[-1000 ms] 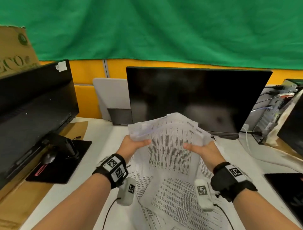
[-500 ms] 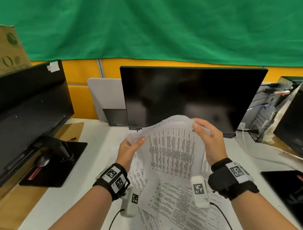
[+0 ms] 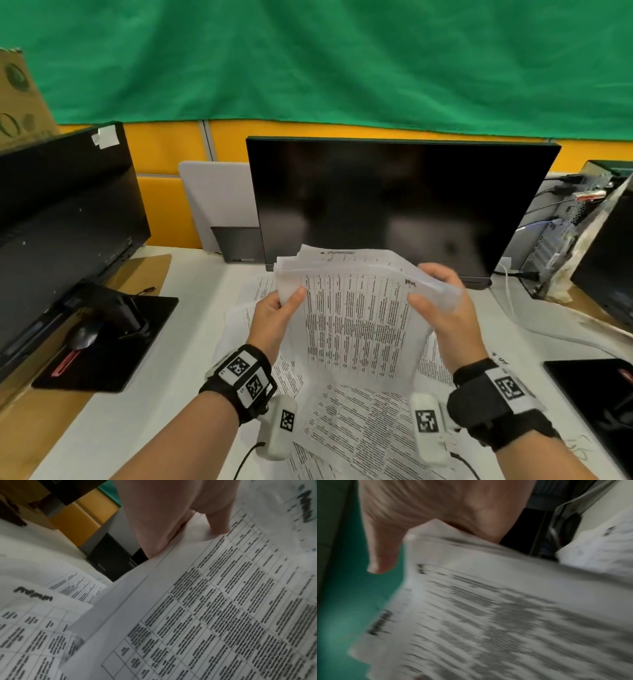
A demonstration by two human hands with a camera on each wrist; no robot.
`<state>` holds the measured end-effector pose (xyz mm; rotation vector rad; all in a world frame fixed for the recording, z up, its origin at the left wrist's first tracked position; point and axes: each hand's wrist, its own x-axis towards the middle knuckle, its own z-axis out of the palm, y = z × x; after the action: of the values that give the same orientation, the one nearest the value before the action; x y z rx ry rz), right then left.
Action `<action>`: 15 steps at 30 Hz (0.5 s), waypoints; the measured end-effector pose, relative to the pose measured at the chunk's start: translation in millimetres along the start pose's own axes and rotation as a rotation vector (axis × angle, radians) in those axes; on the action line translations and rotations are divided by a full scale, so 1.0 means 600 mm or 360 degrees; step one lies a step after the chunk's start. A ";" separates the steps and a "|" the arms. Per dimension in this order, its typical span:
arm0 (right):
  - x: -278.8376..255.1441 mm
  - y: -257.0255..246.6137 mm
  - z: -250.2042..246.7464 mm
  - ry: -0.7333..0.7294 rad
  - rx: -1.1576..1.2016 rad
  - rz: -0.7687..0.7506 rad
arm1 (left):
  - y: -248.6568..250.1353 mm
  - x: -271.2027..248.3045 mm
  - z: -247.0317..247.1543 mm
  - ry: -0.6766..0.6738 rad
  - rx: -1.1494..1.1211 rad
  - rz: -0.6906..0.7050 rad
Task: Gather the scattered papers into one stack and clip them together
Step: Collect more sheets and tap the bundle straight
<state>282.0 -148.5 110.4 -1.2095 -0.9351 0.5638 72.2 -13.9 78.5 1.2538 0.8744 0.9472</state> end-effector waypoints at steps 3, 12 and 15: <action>-0.024 0.038 -0.005 -0.0184 -0.0134 0.0355 | 0.000 -0.005 0.003 -0.0016 0.0004 -0.0066; -0.018 0.046 0.018 -0.0019 -0.0010 0.0545 | 0.005 -0.027 0.040 0.0104 -0.0243 -0.0082; -0.017 0.035 0.012 -0.0033 -0.0024 0.0449 | 0.034 -0.029 0.050 0.0294 -0.0200 0.0296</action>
<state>273.1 -146.6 87.7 -1.3616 -0.7915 0.7951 91.7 -39.8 102.6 1.1667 0.8366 1.2630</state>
